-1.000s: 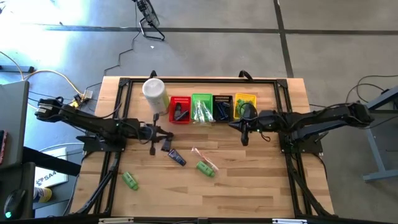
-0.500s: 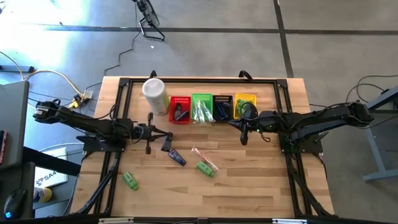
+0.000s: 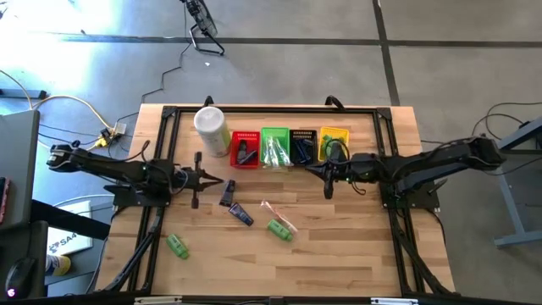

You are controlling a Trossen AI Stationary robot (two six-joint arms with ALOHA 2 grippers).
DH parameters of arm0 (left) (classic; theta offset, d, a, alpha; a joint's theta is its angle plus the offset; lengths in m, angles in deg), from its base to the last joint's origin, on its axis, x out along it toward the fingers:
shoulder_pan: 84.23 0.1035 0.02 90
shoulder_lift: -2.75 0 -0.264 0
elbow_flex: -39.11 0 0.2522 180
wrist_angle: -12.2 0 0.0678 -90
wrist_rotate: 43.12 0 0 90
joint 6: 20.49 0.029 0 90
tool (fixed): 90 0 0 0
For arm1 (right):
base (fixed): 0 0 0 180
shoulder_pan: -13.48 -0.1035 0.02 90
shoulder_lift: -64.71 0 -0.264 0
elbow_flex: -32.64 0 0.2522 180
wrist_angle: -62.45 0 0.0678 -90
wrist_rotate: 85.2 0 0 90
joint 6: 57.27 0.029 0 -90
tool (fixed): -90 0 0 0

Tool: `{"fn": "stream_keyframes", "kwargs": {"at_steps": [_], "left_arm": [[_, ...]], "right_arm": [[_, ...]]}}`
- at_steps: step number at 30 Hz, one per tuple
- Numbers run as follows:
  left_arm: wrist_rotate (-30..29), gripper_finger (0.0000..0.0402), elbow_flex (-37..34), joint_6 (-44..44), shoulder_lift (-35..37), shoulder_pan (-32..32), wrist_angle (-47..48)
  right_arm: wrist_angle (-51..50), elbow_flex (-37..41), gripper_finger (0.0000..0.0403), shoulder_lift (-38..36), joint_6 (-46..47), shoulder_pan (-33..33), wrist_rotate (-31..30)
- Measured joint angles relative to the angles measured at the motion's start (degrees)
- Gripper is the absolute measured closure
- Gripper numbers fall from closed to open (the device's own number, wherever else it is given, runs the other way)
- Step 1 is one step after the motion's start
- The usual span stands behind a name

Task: Pick & Place Travel size toiletries
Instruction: Put the red toothbrush into the green bin

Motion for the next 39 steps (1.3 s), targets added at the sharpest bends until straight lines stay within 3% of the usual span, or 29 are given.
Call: {"fn": "stream_keyframes", "kwargs": {"at_steps": [10, 29, 39], "left_arm": [[0.3, 0.0394, 0.0, -2.1, 9.2, 0.0, 6.8], [0.3, 0.0394, 0.0, -3.1, 9.4, 0.0, 7.4], [0.4, 0.0394, 0.0, -3.3, 9.4, 0.0, 7.4]], "right_arm": [[-2.0, -8.0, 0.0399, 8.1, -1.4, -4.0, -4.4], [-31.0, -33.1, 0.0399, 28.6, 5.9, -4.0, -3.0], [-38.4, -41.3, 0.0399, 35.4, 9.2, -4.7, 1.6]]}}
